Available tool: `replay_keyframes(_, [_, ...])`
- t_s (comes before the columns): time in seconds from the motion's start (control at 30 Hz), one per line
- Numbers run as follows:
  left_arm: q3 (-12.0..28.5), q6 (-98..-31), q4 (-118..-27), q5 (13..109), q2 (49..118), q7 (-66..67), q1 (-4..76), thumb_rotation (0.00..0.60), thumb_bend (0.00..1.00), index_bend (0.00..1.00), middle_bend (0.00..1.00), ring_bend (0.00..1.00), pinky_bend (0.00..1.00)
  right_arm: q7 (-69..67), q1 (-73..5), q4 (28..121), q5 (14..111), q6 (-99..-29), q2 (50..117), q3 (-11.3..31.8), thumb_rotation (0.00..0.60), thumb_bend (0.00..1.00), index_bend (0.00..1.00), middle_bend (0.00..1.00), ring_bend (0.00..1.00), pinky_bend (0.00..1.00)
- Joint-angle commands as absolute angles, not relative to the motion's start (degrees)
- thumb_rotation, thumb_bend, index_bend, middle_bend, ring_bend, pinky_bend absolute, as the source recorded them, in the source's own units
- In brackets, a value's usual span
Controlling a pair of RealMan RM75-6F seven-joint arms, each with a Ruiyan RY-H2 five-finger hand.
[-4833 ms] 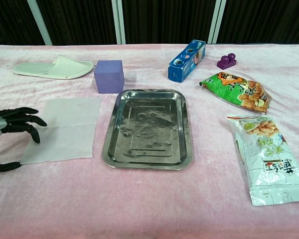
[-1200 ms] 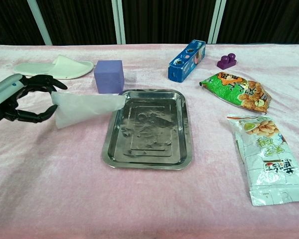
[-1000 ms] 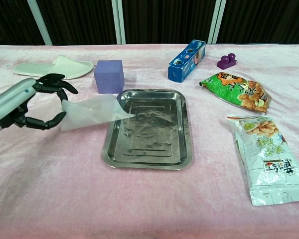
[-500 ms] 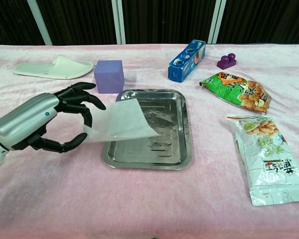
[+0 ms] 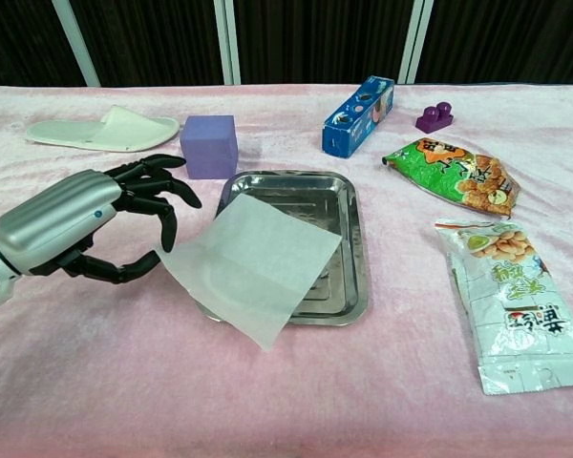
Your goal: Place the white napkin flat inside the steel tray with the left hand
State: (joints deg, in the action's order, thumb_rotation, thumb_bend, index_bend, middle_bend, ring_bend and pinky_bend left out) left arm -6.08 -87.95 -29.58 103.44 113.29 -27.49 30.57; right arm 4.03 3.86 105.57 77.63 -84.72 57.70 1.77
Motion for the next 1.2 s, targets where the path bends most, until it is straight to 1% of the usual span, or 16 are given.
replay_keyframes(0.03, [-5.80,-83.43,-34.22,101.46,112.05,-27.22,30.90,0.600,0.46,0.61,0.25,0.04,0.13,4.04,3.89,105.59,77.65,-84.80,57.70,1.77,0.600,0.39,0.00,0.00,0.08,0.15])
replay_keyframes(0.23, [-3.70,-78.38,-46.19,97.93,109.36,-20.83,31.47,0.600,0.45,0.60,0.24,0.04,0.13,4.11,3.86,105.48,77.82,-84.75,57.70,1.69,0.600,0.39,0.00,0.00,0.08,0.15])
replay_keyframes(0.47, [0.75,-67.09,-67.85,89.10,102.84,-9.30,33.05,0.600,0.43,0.59,0.23,0.04,0.14,3.92,3.86,105.49,77.84,-84.72,57.66,1.66,0.600,0.39,0.00,0.00,0.08,0.15])
replay_keyframes(0.63, [3.05,-63.82,-75.36,85.08,100.74,-1.13,33.86,0.600,0.42,0.59,0.23,0.04,0.14,3.92,3.85,105.51,77.83,-84.65,57.63,1.62,0.600,0.39,0.00,0.00,0.08,0.15])
replay_keyframes(0.87, [5.44,-59.49,-81.37,78.01,99.65,6.28,34.46,0.600,0.42,0.58,0.23,0.04,0.14,3.94,3.88,105.66,77.54,-84.73,57.59,1.74,0.600,0.39,0.00,0.00,0.08,0.15])
replay_keyframes(0.97, [6.06,-58.29,-82.15,75.67,99.49,8.38,34.73,0.600,0.42,0.58,0.23,0.04,0.14,3.91,3.88,105.70,77.42,-84.70,57.56,1.79,0.600,0.39,0.00,0.00,0.08,0.15])
replay_keyframes(1.2, [7.63,-56.29,-83.12,72.37,100.00,7.78,35.37,0.600,0.41,0.57,0.23,0.04,0.14,4.02,3.85,105.66,77.43,-84.71,57.59,1.80,0.600,0.39,0.00,0.00,0.08,0.15])
